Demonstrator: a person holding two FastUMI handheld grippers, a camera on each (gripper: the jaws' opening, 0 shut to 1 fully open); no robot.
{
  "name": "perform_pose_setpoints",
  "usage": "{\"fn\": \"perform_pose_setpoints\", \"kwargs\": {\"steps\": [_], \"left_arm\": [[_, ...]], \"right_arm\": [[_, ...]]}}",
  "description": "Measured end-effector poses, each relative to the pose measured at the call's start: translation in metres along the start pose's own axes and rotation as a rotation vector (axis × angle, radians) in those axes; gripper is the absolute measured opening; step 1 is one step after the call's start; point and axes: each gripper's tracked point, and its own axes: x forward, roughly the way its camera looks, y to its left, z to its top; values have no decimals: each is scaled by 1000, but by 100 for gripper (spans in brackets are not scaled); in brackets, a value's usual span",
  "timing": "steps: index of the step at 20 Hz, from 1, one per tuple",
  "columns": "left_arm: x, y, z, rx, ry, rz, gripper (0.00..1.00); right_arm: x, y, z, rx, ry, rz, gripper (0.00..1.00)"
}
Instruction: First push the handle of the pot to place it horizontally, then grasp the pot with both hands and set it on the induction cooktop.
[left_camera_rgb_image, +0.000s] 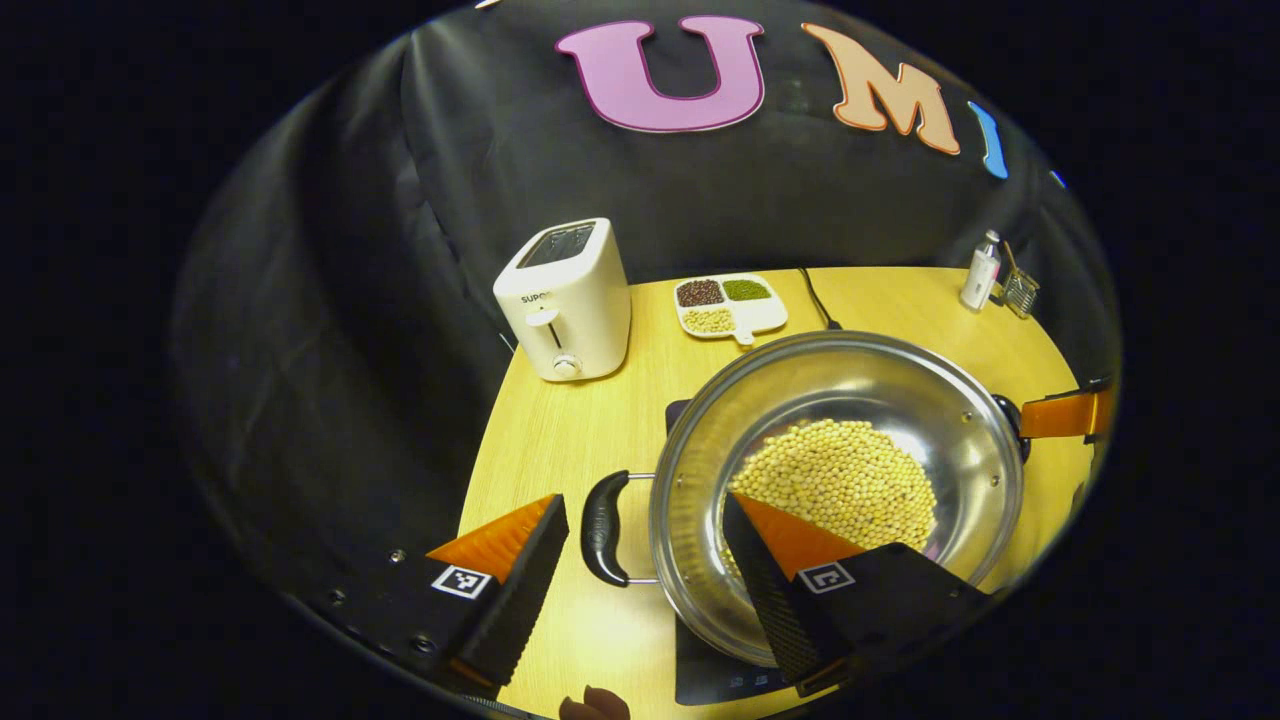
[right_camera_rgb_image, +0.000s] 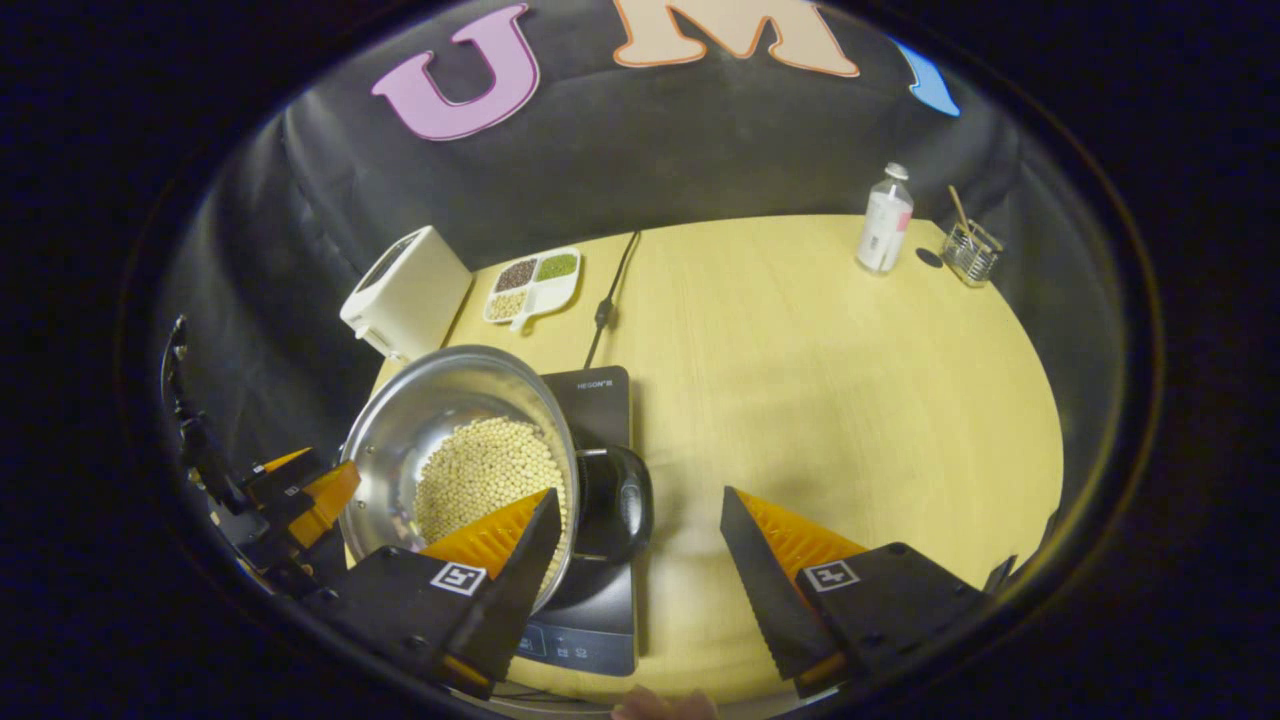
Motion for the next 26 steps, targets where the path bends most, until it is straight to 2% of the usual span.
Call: {"fn": "perform_pose_setpoints", "kwargs": {"steps": [2,3,5,6,7,8,9,11,12,14,17,18,19,20,21,24,25,26], "left_arm": [[-11,-4,2,-4,-14,30,95],[-19,-8,5,-10,-29,48,95],[-37,-21,8,-18,-37,81,95],[-48,-31,12,-21,-50,91,96],[-57,-44,16,-25,-64,98,95],[-67,-59,20,-30,-78,96,95],[-76,-76,23,-37,-93,90,95],[-94,-109,32,-41,-126,84,95],[-102,-124,38,-36,-145,86,95],[-125,-154,53,-26,-194,84,95],[-157,-194,85,-21,-290,67,95],[-169,-205,99,-13,-327,58,95],[-183,-211,114,-3,-376,58,95],[-197,-215,131,3,-425,60,95],[-212,-220,148,4,-479,60,95],[-266,-228,195,-15,-660,30,95],[-283,-228,201,-26,-711,16,94],[-298,-228,207,-29,-747,-2,99]], "right_arm": [[-6,-7,3,-17,-17,20,95],[-9,-13,5,-25,-29,31,99],[-17,-29,8,-42,-43,55,99],[-26,-39,10,-47,-56,66,95],[-35,-53,13,-52,-75,69,99],[-45,-71,16,-56,-99,67,99],[-55,-90,22,-55,-128,63,94],[-78,-121,34,-30,-199,71,98],[-88,-135,39,-19,-228,74,94],[-109,-162,49,-13,-289,76,94],[-144,-183,64,-28,-371,78,94],[-162,-184,72,-24,-409,87,98],[-180,-185,85,-21,-463,96,94],[-197,-187,96,-23,-517,94,98],[-214,-188,109,-24,-566,92,93],[-272,-184,137,-34,-707,83,93],[-292,-182,145,-45,-763,73,97],[-312,-181,150,-55,-812,55,93]]}}
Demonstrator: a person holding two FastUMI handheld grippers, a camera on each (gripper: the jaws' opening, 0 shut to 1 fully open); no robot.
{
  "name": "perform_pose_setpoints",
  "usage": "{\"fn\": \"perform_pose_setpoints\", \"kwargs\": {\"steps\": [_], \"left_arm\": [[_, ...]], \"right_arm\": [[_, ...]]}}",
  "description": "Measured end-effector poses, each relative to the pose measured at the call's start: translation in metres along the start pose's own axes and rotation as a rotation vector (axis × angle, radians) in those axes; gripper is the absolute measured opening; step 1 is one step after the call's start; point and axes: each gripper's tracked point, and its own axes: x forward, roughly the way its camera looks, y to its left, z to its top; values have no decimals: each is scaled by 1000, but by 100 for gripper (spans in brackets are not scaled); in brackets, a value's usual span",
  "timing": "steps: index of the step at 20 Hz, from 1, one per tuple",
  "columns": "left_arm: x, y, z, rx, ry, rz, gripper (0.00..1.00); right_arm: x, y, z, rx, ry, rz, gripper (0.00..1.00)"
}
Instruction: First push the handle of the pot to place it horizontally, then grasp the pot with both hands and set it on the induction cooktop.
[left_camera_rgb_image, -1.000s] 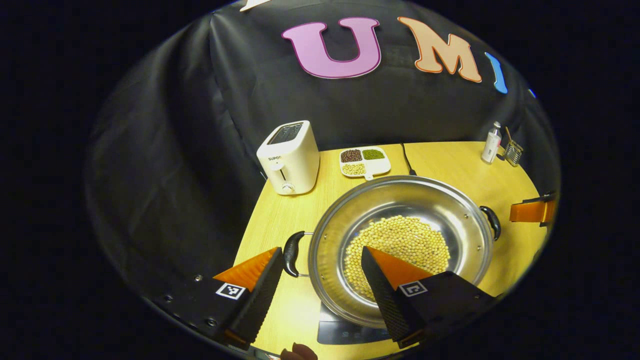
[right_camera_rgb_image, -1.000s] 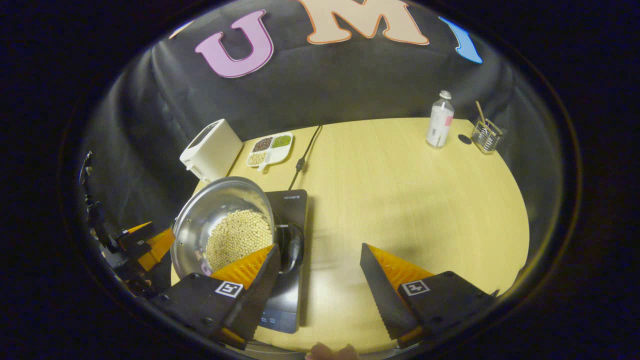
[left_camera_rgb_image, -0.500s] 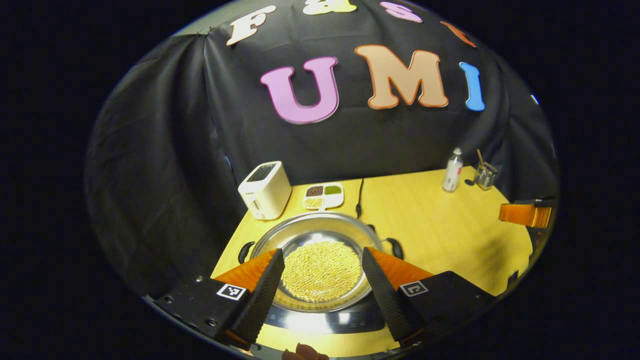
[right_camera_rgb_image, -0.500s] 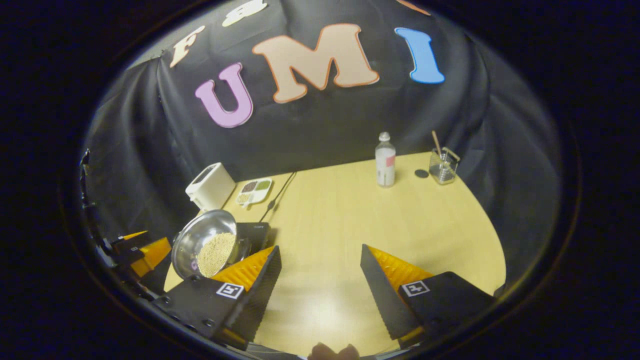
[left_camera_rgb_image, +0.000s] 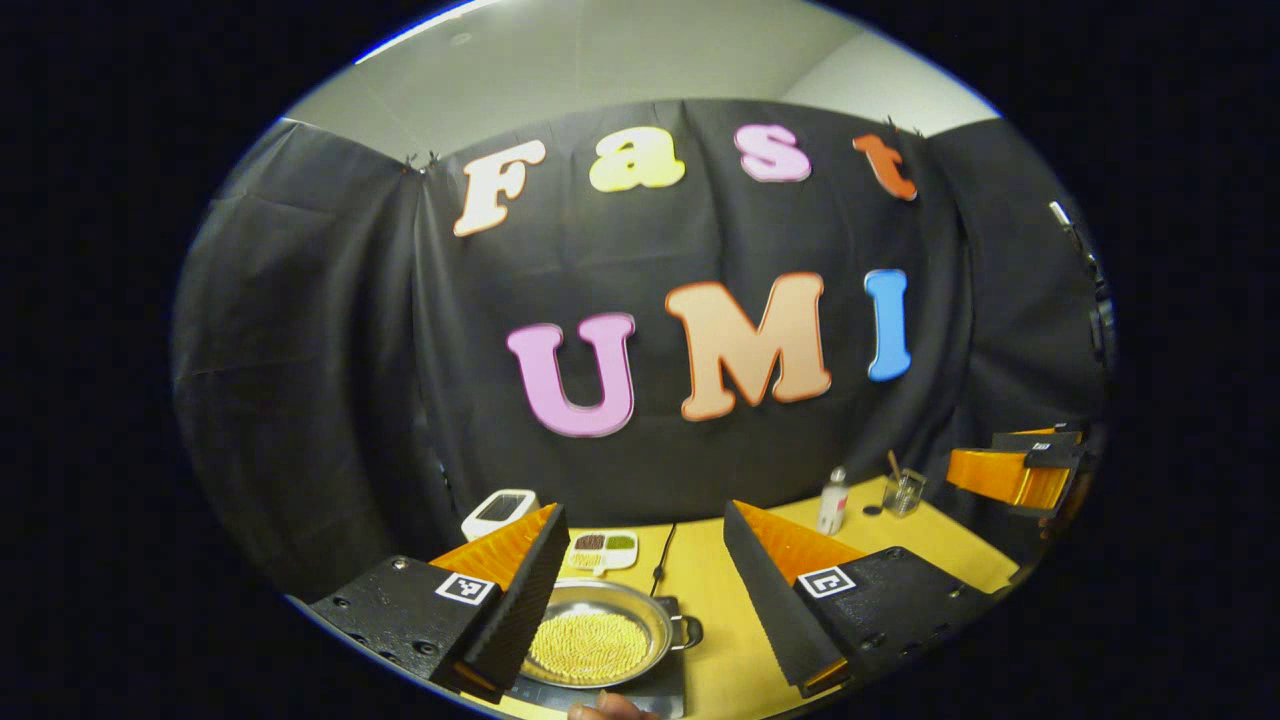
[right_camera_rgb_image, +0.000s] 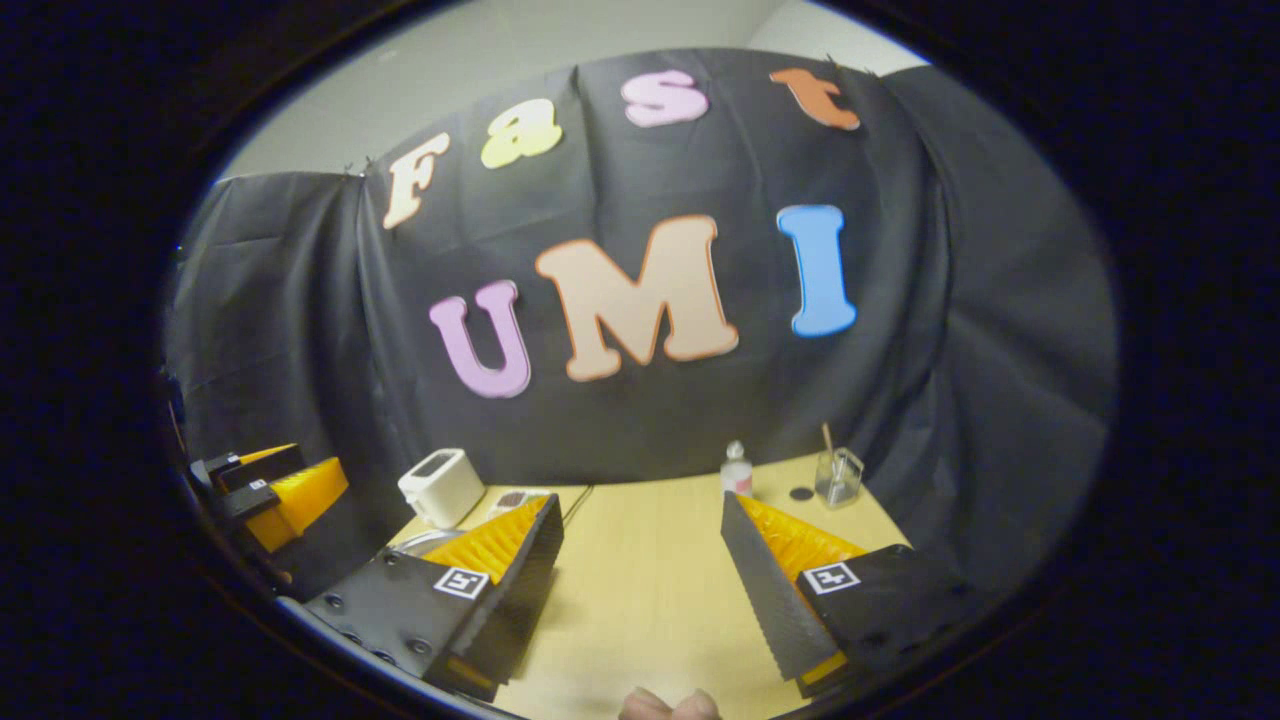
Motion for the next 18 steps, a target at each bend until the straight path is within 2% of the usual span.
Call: {"fn": "perform_pose_setpoints", "kwargs": {"steps": [1,2,3,5,7,8,10,12,13,14,15,16,18], "left_arm": [[-8,3,8,-2,-26,-7,98],[-16,8,14,4,-41,-6,98],[-26,15,18,9,-53,4,94],[-42,22,19,0,-74,8,97],[-54,26,16,-34,-93,-3,94],[-59,29,13,-46,-88,-5,97],[-75,41,3,-47,-66,6,98],[-77,42,12,-52,-100,1,94],[-78,46,9,-43,-93,10,97],[-80,51,7,-33,-82,26,94],[-80,51,10,-28,-87,33,97],[-79,50,14,-27,-93,32,94],[-77,43,16,-20,-89,25,94]], "right_arm": [[-10,0,15,-15,-38,-19,97],[-25,0,25,-27,-65,-38,93],[-37,2,33,-37,-84,-48,93],[-60,4,45,-63,-134,-76,93],[-90,13,52,-87,-199,-84,93],[-97,17,42,-99,-193,-86,97],[-109,29,33,-116,-173,-68,93],[-109,37,38,-108,-188,-57,94],[-110,42,34,-97,-173,-47,94],[-111,42,30,-95,-166,-43,94],[-111,40,31,-100,-170,-46,94],[-110,38,33,-104,-173,-47,98],[-112,36,30,-104,-159,-49,94]]}}
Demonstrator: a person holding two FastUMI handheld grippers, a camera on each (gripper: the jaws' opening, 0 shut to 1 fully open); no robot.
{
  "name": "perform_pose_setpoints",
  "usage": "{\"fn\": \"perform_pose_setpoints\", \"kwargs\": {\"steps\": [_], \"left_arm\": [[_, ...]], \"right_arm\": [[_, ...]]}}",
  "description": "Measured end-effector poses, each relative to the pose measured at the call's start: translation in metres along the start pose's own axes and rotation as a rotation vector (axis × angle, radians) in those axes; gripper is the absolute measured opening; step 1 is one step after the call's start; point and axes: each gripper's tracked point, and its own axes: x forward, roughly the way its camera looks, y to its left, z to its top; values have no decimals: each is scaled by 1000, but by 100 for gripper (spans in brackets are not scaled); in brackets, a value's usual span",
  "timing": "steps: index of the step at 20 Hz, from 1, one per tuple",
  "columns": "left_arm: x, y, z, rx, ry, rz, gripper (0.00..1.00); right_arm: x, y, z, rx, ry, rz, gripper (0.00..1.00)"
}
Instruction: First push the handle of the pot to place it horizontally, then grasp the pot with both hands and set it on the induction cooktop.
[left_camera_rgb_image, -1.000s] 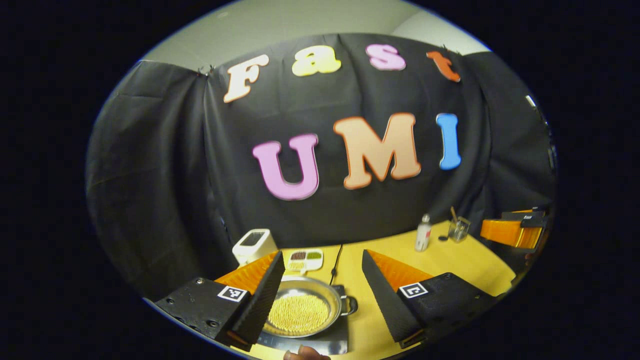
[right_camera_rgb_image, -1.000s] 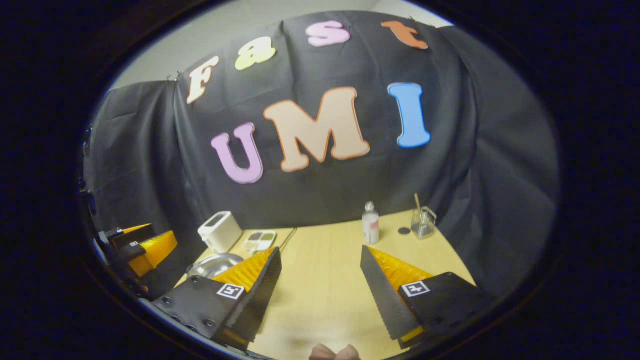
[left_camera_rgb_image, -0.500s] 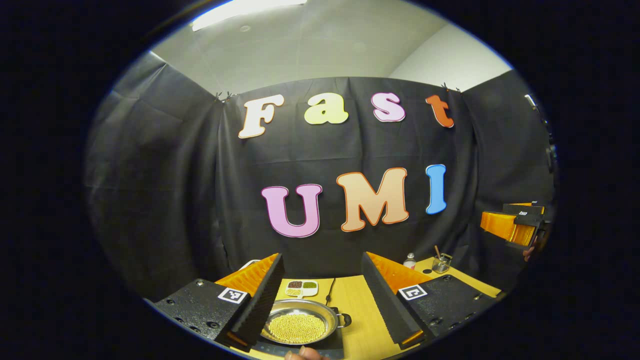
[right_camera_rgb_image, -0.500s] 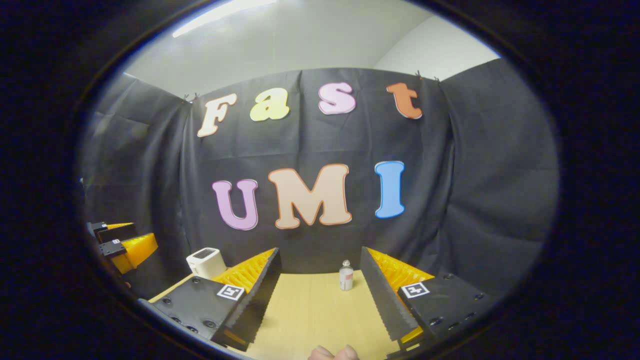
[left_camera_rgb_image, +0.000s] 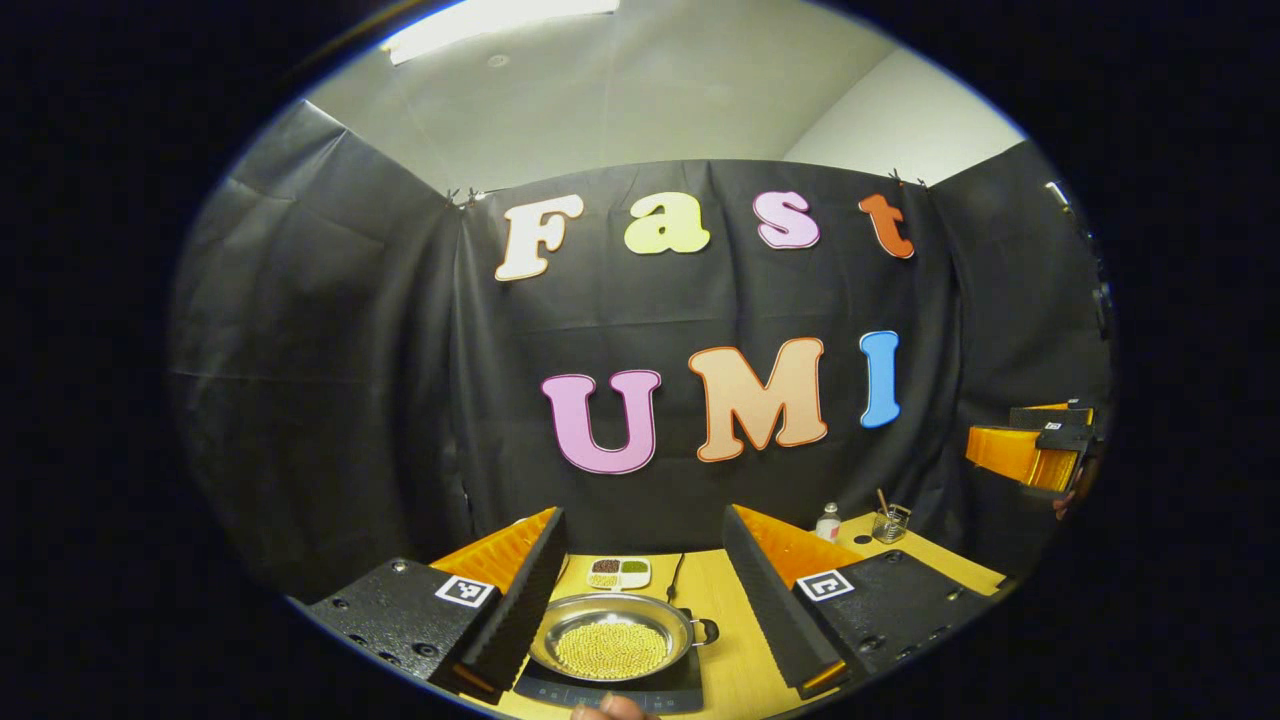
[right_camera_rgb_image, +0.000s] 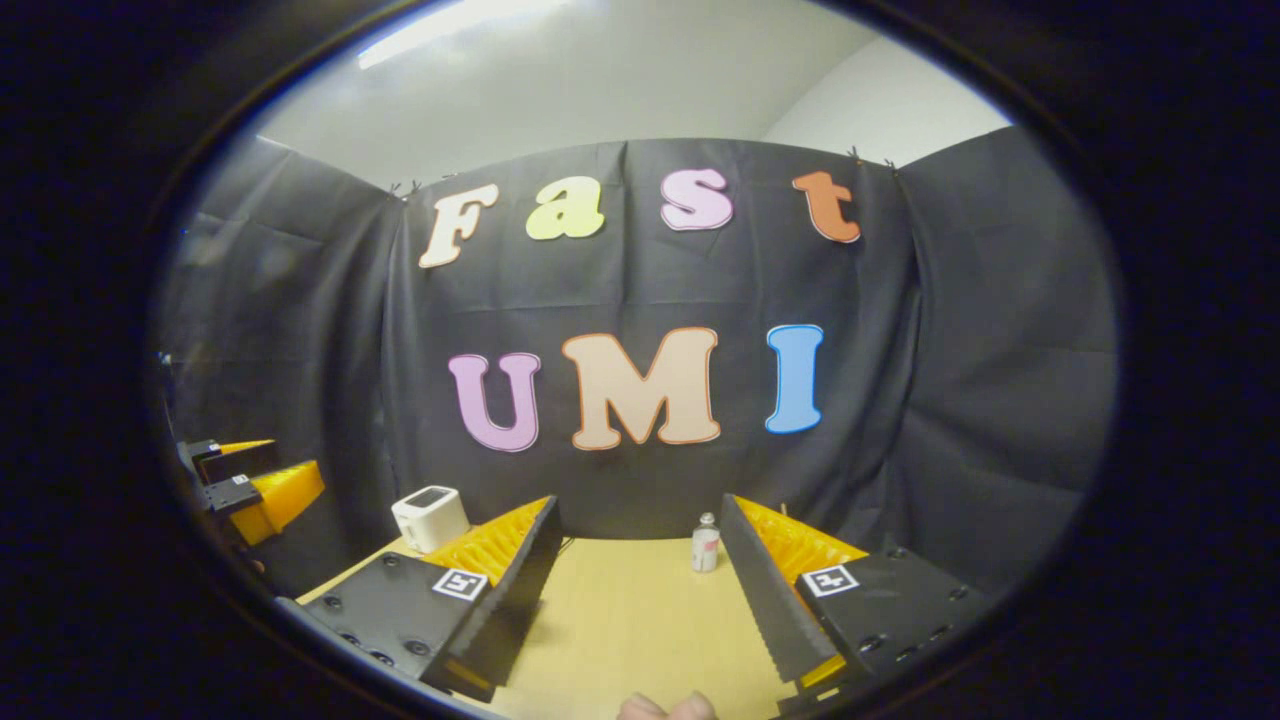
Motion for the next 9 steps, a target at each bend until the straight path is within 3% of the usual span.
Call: {"fn": "perform_pose_setpoints", "kwargs": {"steps": [1,2,3,4,5,9], "left_arm": [[1,-2,-1,0,4,-1,97],[1,-7,0,-3,7,-7,94],[2,-13,-1,-6,11,-16,98],[2,-16,-1,-6,12,-18,94],[1,-18,0,-7,12,-18,94],[0,-26,4,-12,-3,-26,94]], "right_arm": [[-1,-3,2,4,-3,-4,94],[-3,-7,5,7,-7,-8,98],[-4,-11,5,7,-10,-14,94],[-5,-14,4,5,-8,-17,98],[-6,-17,2,4,-3,-18,94],[-7,-27,-1,10,5,-25,94]]}}
